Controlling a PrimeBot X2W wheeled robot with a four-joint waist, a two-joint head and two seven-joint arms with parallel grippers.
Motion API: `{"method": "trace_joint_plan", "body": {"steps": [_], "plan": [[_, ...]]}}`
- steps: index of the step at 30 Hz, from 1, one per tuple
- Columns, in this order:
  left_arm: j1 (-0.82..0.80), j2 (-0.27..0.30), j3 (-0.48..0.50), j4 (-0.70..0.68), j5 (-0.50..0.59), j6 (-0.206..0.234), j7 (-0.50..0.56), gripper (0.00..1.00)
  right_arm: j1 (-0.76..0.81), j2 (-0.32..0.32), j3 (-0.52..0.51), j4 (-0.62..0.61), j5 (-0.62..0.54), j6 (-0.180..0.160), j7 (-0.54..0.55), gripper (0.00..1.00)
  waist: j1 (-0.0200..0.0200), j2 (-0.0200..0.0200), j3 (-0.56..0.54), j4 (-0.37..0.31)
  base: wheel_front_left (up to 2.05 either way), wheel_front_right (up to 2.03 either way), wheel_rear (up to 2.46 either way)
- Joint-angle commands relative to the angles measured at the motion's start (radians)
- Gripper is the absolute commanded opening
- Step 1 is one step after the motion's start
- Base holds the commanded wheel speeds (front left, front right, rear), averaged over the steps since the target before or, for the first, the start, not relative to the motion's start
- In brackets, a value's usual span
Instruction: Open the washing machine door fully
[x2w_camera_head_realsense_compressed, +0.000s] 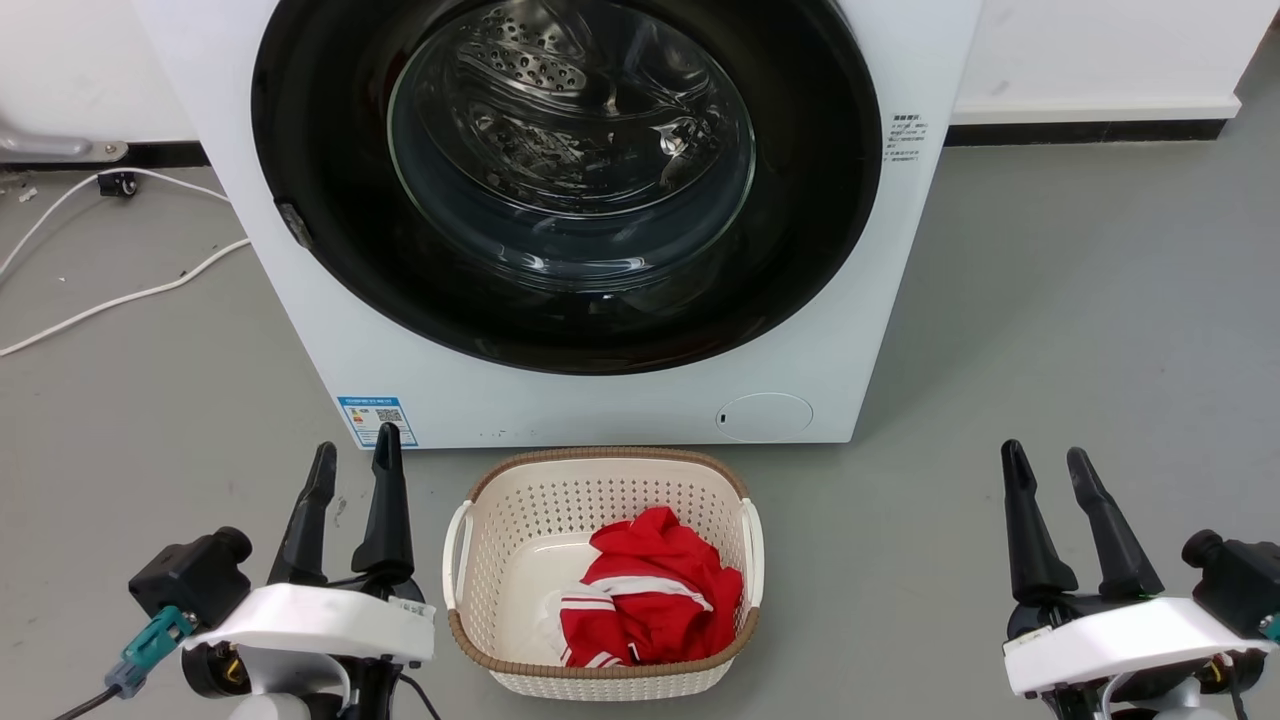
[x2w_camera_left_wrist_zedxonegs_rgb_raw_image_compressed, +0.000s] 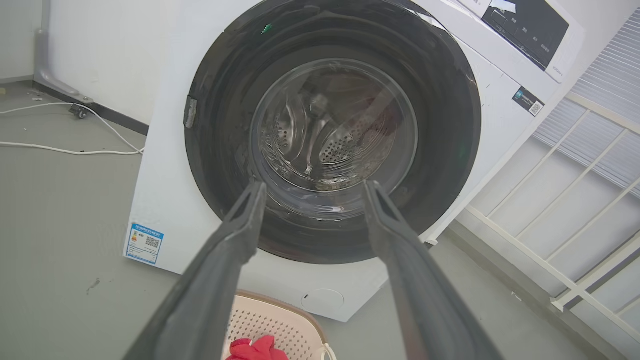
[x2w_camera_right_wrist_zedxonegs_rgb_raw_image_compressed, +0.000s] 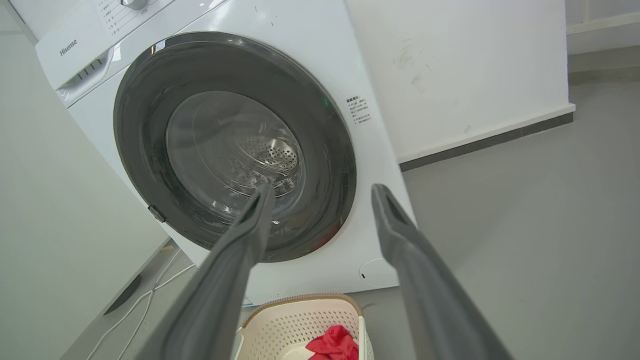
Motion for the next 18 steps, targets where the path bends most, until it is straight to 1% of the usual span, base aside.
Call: {"method": "trace_joint_plan", "body": {"steps": [1, 14, 18], "plan": [[0.004, 0.003, 0.0, -0.017, 0.032, 0.0, -0.01, 1.0, 0.001, -0.001, 0.0, -0.016, -0.036, 0.002, -0.007, 1.0, 0.0, 0.0, 0.0, 0.0, 0.0, 0.0, 0.0], [0.01, 0.003, -0.017, -0.023, 0.19, 0.012, -0.043, 1.0, 0.012, 0.0, 0.006, -0.037, -0.181, 0.002, -0.017, 1.0, 0.0, 0.0, 0.002, 0.002, 0.0, 0.0, 0.0], [0.012, 0.003, -0.019, -0.025, 0.224, 0.017, -0.049, 1.0, 0.016, 0.0, 0.008, -0.041, -0.209, 0.002, -0.02, 1.0, 0.0, 0.0, 0.002, 0.003, 0.0, 0.0, 0.0]]}}
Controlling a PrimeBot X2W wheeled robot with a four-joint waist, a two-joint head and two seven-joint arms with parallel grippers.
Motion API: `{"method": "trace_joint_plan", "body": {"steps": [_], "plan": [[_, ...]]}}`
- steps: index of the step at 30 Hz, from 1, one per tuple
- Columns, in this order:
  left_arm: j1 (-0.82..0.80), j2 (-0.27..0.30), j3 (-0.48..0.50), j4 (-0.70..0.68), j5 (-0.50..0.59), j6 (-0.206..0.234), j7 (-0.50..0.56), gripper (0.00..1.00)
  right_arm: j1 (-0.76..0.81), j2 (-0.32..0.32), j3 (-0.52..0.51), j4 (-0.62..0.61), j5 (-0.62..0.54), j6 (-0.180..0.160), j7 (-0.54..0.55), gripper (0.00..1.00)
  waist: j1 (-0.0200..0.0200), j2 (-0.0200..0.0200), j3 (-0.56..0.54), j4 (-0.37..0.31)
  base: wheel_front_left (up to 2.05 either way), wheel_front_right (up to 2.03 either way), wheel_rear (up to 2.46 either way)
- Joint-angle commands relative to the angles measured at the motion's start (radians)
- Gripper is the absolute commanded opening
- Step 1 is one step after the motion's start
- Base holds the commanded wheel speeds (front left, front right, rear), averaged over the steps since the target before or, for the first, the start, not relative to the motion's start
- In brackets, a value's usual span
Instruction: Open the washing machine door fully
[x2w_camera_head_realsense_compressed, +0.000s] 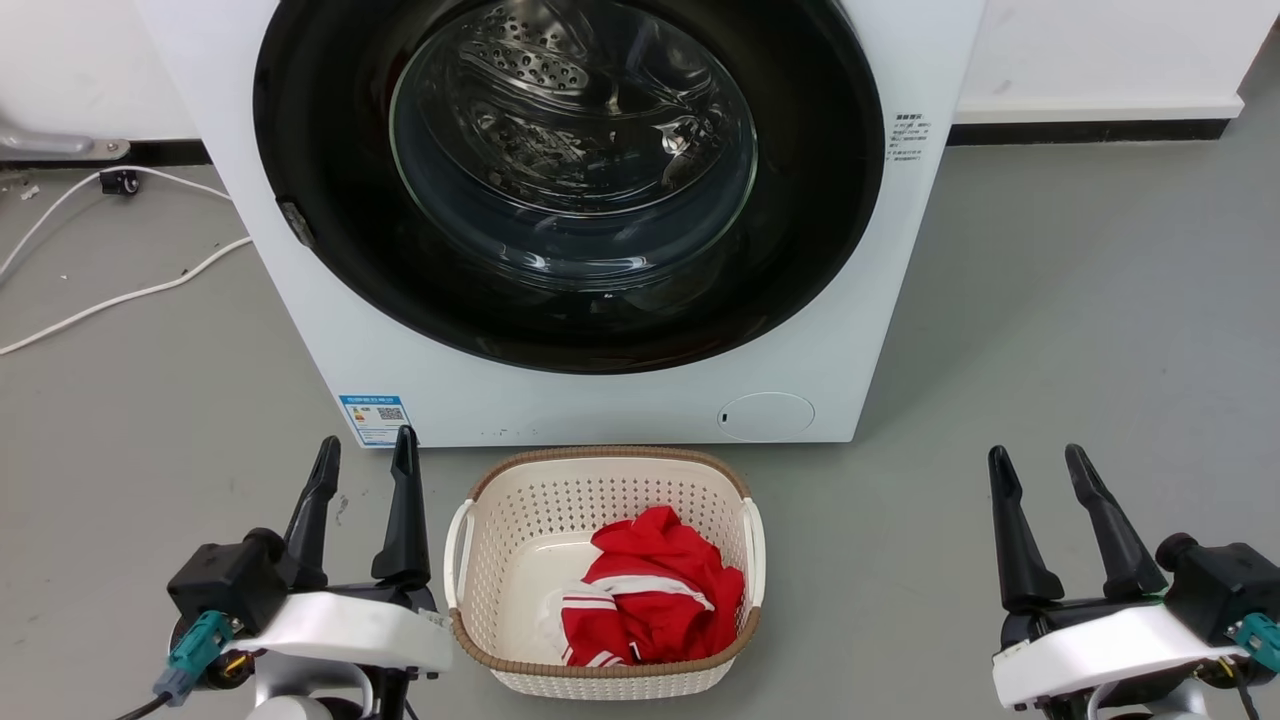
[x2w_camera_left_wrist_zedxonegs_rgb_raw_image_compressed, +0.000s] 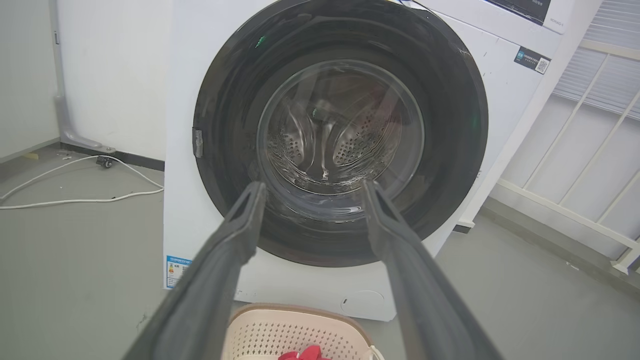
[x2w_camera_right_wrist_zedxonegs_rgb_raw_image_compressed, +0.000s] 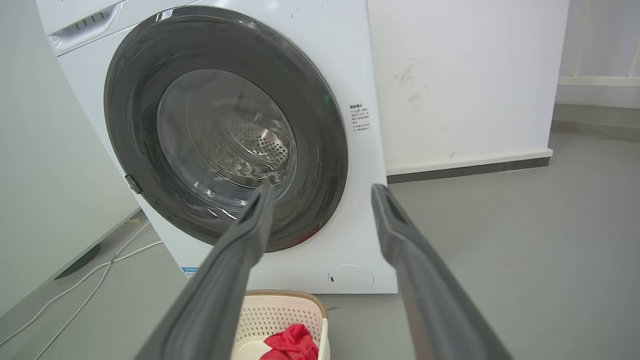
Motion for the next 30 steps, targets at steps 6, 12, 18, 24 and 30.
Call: {"method": "trace_joint_plan", "body": {"steps": [6, 12, 18, 24, 30], "plan": [[0.005, 0.004, -0.007, -0.012, 0.077, 0.008, -0.019, 1.0, 0.005, 0.0, 0.004, -0.016, -0.063, 0.002, -0.004, 1.0, -0.0001, 0.0, 0.0, 0.002, 0.0, 0.0, 0.0], [0.007, 0.006, -0.013, -0.012, 0.135, 0.015, -0.032, 1.0, 0.013, 0.0, 0.006, -0.023, -0.112, 0.001, -0.008, 1.0, -0.0001, 0.0, 0.001, 0.002, 0.0, 0.0, 0.0], [0.011, 0.011, -0.02, -0.01, 0.194, 0.027, -0.043, 1.0, 0.019, 0.001, 0.007, -0.026, -0.155, 0.001, -0.011, 1.0, -0.0001, 0.0, 0.001, 0.002, 0.0, 0.0, 0.0], [0.011, 0.016, -0.027, -0.014, 0.243, 0.034, -0.055, 1.0, 0.024, 0.001, 0.009, -0.028, -0.188, 0.001, -0.011, 1.0, -0.0001, 0.0, 0.002, 0.002, 0.0, 0.0, 0.0], [0.015, 0.02, -0.035, -0.016, 0.288, 0.041, -0.066, 1.0, 0.027, 0.001, 0.013, -0.03, -0.227, 0.001, -0.02, 1.0, -0.0001, 0.0, 0.003, 0.004, 0.0, 0.0, 0.0]]}}
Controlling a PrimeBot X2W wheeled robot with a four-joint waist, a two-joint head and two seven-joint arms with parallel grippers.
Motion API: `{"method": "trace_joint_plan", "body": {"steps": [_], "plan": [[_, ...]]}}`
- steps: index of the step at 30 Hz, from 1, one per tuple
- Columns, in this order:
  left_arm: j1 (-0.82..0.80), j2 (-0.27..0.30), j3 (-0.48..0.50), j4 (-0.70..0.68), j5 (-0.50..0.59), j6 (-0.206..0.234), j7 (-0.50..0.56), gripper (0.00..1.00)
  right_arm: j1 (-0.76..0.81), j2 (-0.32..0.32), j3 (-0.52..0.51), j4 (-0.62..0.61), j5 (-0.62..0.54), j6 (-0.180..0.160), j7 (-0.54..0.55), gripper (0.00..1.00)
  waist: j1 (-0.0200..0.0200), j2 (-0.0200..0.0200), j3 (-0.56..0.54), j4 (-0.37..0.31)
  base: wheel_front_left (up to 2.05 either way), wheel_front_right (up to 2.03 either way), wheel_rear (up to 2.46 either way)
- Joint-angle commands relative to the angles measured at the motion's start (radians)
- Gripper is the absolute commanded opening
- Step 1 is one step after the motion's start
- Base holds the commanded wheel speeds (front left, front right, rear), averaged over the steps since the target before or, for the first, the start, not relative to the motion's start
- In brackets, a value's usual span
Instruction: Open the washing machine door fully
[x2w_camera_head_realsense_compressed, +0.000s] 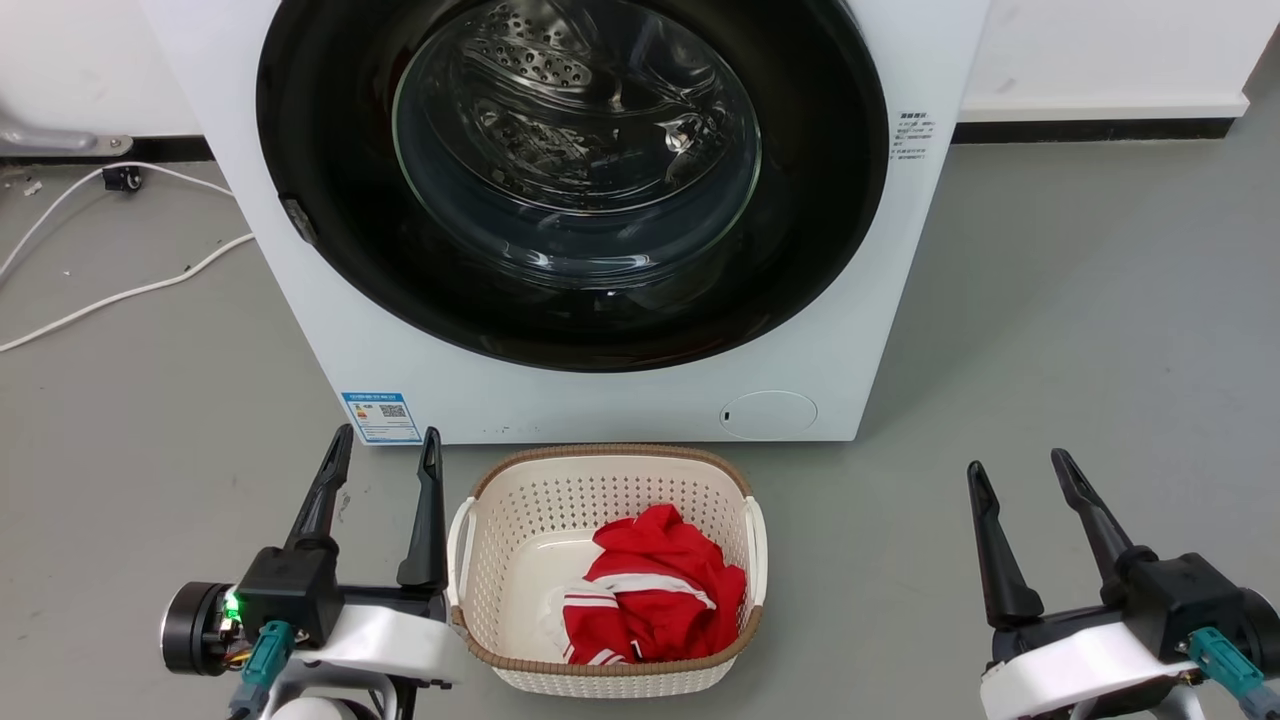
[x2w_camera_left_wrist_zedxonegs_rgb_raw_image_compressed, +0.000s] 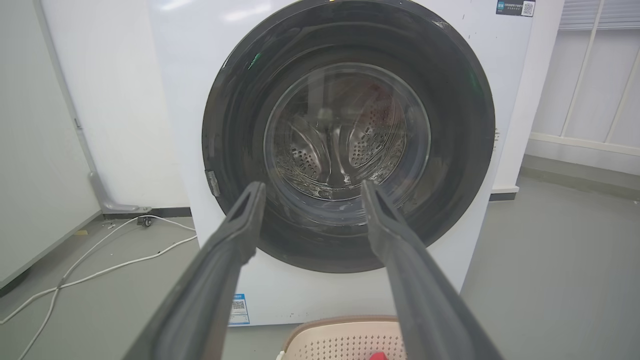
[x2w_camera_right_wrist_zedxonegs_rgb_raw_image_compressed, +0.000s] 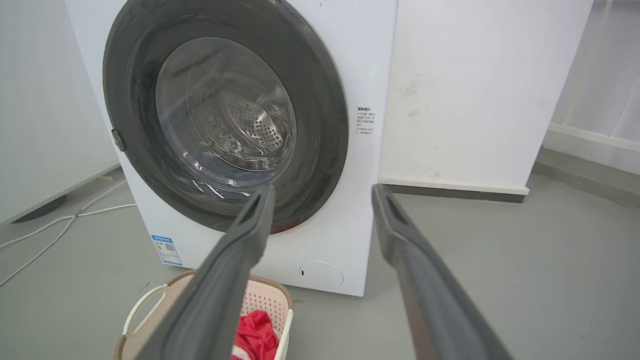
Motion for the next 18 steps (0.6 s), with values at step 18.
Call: {"method": "trace_joint_plan", "body": {"steps": [18], "plan": [[0.02, -0.002, 0.001, 0.008, 0.033, 0.003, -0.02, 1.0, 0.007, 0.002, -0.001, 0.007, -0.017, 0.0, -0.012, 1.0, -0.0001, 0.0, 0.0, 0.002, 0.0, 0.0, 0.0]]}}
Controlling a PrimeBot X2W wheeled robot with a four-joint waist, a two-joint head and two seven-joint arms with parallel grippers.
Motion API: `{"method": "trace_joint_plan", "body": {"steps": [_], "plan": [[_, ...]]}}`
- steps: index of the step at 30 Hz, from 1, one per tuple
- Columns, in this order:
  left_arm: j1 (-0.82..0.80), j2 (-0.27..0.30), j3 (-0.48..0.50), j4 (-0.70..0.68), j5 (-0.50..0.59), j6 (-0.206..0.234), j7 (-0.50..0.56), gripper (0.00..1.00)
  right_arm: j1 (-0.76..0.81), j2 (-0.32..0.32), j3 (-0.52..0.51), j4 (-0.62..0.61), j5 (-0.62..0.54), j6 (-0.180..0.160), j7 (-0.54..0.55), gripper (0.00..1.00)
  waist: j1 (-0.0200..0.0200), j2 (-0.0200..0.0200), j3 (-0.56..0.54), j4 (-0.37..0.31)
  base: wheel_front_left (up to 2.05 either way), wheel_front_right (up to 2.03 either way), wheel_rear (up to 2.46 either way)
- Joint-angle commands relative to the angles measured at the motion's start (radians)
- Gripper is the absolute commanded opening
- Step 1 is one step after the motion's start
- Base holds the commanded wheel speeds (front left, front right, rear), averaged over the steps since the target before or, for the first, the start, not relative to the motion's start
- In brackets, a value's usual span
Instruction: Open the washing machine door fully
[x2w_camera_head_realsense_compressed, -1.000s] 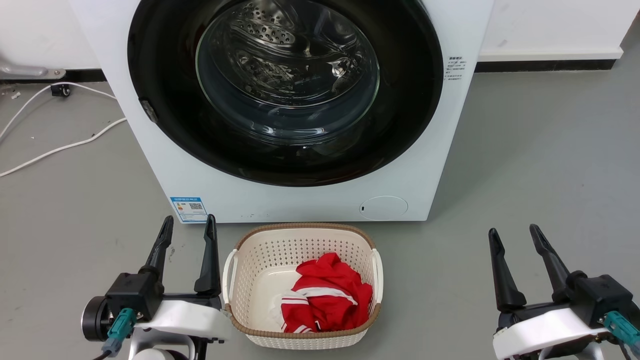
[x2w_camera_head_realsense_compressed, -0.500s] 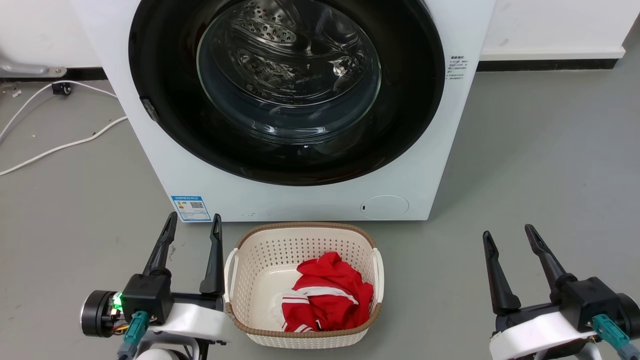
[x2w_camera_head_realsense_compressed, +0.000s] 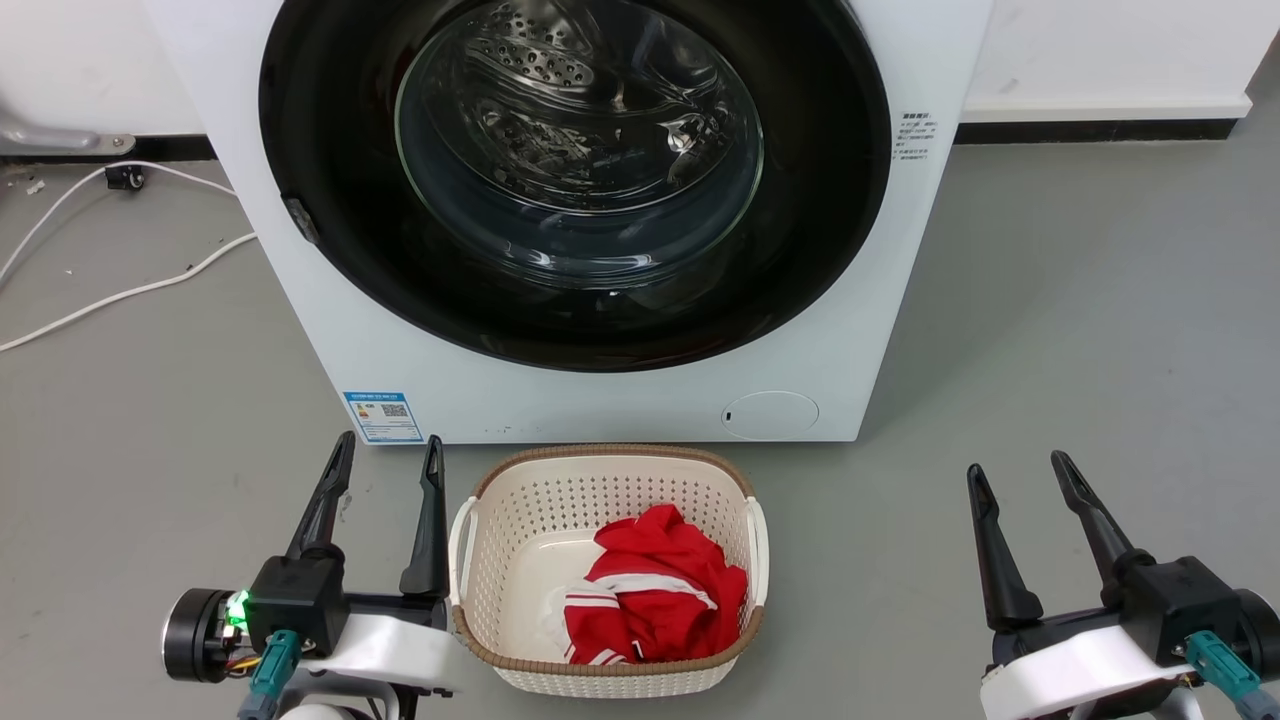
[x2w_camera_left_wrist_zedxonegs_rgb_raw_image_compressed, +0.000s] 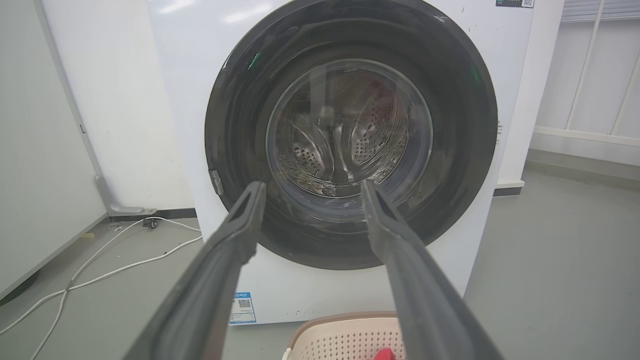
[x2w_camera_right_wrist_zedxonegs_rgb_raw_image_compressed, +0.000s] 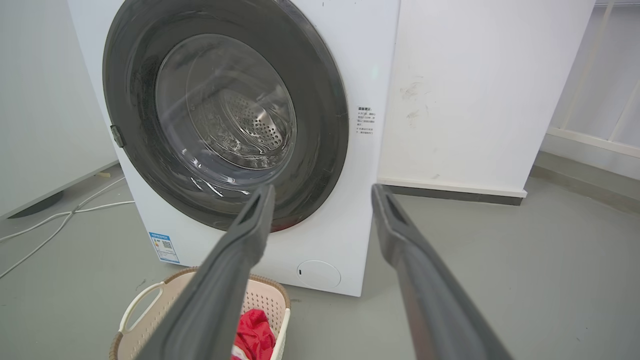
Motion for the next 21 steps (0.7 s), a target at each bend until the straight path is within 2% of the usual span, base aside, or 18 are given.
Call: {"method": "trace_joint_plan", "body": {"steps": [1, 14, 15, 16, 19, 21], "plan": [[0.011, -0.001, 0.003, 0.003, -0.006, -0.001, -0.003, 1.0, 0.005, 0.002, -0.001, 0.003, 0.009, 0.0, 0.0, 1.0, 0.0, 0.0, -0.001, 0.0, 0.0, 0.0, 0.0], [0.007, -0.005, 0.006, 0.012, 0.0, -0.007, -0.003, 1.0, 0.0, 0.002, -0.005, 0.011, 0.013, 0.0, -0.002, 0.99, 0.0, 0.0, -0.001, -0.002, 0.0, 0.0, 0.0], [0.007, -0.005, 0.005, 0.013, 0.001, -0.007, -0.003, 1.0, 0.0, 0.002, -0.005, 0.012, 0.018, 0.0, 0.0, 0.39, 0.0, 0.0, -0.001, -0.002, 0.0, 0.0, 0.0], [0.007, -0.005, 0.005, 0.013, 0.001, -0.007, -0.003, 1.0, -0.001, 0.002, -0.005, 0.012, 0.018, 0.0, 0.001, 0.0, 0.0, 0.0, -0.001, -0.002, 0.0, 0.0, 0.0], [0.006, -0.006, 0.004, 0.013, 0.001, -0.008, -0.003, 1.0, -0.002, 0.002, -0.005, 0.014, 0.029, 0.0, -0.001, 0.0, 0.0, 0.0, 0.0, -0.003, 0.0, 0.0, 0.0], [0.007, -0.006, 0.005, 0.013, 0.0, -0.008, -0.003, 1.0, -0.002, 0.002, -0.006, 0.014, 0.075, 0.0, -0.012, 0.0, 0.0, 0.0, 0.0, -0.003, 0.0, 0.0, 0.0]]}}
